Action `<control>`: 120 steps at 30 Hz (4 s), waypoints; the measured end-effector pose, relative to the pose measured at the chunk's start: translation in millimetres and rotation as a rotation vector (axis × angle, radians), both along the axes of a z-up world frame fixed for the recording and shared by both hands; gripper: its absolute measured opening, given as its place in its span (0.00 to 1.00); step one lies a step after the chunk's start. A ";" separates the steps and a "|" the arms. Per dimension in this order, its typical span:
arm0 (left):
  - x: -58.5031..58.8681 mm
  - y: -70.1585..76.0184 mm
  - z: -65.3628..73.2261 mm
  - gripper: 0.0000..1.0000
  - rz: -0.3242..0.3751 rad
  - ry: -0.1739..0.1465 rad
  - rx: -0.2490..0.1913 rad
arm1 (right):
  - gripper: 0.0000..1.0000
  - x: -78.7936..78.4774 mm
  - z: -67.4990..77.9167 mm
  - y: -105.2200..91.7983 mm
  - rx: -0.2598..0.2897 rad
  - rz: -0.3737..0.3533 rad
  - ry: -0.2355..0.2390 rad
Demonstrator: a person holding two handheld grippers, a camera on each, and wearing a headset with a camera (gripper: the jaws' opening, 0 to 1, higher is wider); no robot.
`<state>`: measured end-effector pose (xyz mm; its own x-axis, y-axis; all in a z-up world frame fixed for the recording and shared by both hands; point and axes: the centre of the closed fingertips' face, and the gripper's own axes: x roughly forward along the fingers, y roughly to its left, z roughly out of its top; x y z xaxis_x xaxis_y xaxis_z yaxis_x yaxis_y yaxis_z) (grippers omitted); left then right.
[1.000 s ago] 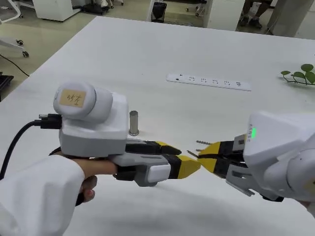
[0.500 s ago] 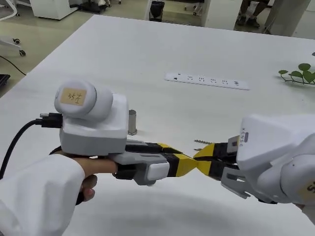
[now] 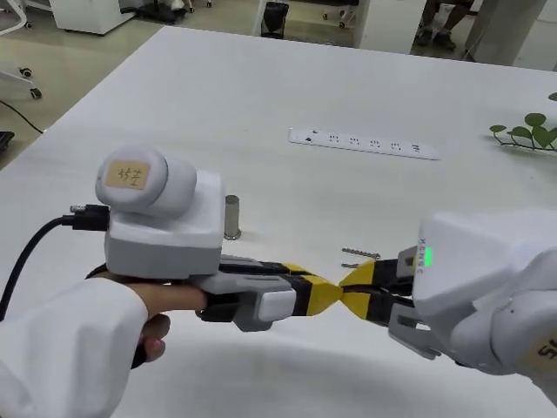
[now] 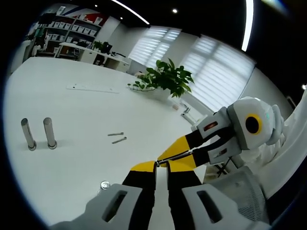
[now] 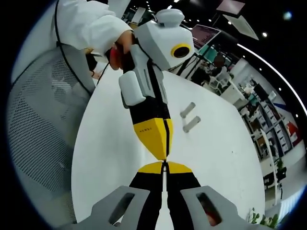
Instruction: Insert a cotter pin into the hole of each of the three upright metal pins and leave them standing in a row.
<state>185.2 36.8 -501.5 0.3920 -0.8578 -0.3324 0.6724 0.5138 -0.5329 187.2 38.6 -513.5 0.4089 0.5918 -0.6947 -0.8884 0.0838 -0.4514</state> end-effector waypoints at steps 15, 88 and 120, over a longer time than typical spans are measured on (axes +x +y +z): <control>0.8 0.0 -4.4 0.00 0.011 0.027 -0.004 | 0.00 -0.5 -1.2 -1.5 -0.022 0.016 -0.007; -32.9 9.5 28.3 0.00 -0.270 -0.442 0.085 | 0.08 -36.6 14.5 10.5 0.279 0.085 0.482; -46.7 -1.8 12.2 0.00 -0.420 -0.389 0.161 | 0.00 -50.5 12.2 -0.4 0.186 0.129 0.565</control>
